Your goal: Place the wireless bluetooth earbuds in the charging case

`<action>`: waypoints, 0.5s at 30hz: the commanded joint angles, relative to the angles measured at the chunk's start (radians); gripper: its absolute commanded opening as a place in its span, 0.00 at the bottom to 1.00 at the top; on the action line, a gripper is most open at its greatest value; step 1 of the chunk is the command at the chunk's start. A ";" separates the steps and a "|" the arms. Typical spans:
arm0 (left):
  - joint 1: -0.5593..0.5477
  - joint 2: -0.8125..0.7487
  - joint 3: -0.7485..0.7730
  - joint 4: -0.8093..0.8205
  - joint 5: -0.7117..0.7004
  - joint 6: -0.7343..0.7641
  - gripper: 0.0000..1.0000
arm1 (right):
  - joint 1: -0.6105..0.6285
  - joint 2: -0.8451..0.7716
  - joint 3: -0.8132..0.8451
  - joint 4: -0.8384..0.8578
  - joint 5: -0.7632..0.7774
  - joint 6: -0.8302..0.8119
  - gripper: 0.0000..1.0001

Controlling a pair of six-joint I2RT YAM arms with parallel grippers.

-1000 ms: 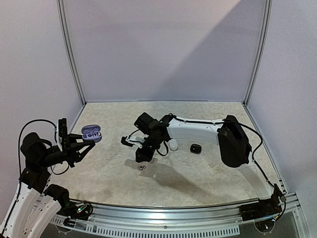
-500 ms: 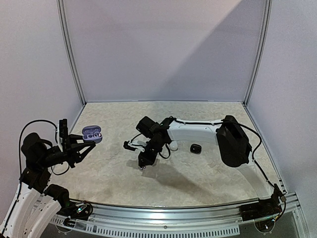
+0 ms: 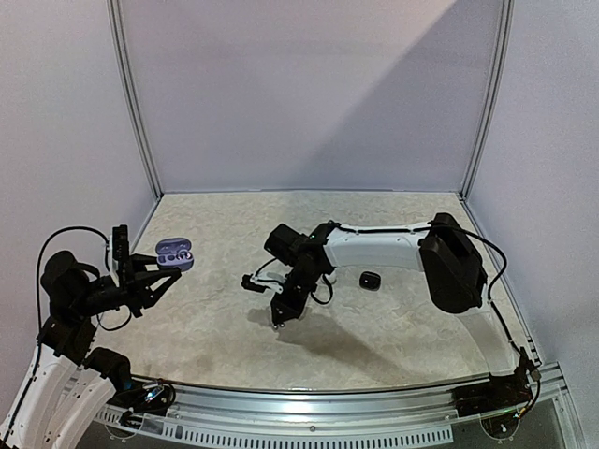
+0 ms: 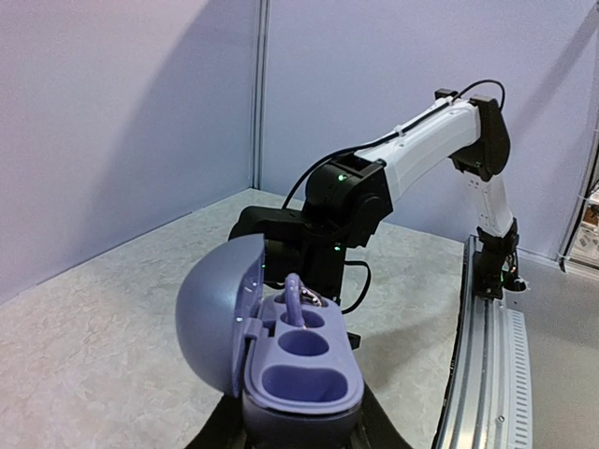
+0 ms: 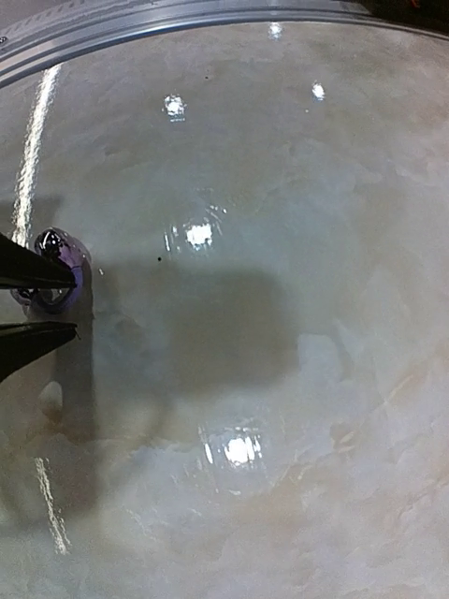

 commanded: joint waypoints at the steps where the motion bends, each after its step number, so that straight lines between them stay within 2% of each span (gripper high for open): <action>1: 0.011 -0.005 -0.011 0.022 0.010 0.003 0.00 | 0.015 -0.056 -0.013 -0.036 -0.024 0.014 0.14; 15: 0.011 -0.005 -0.013 0.022 0.013 0.001 0.00 | 0.036 -0.082 -0.050 -0.090 -0.004 0.006 0.21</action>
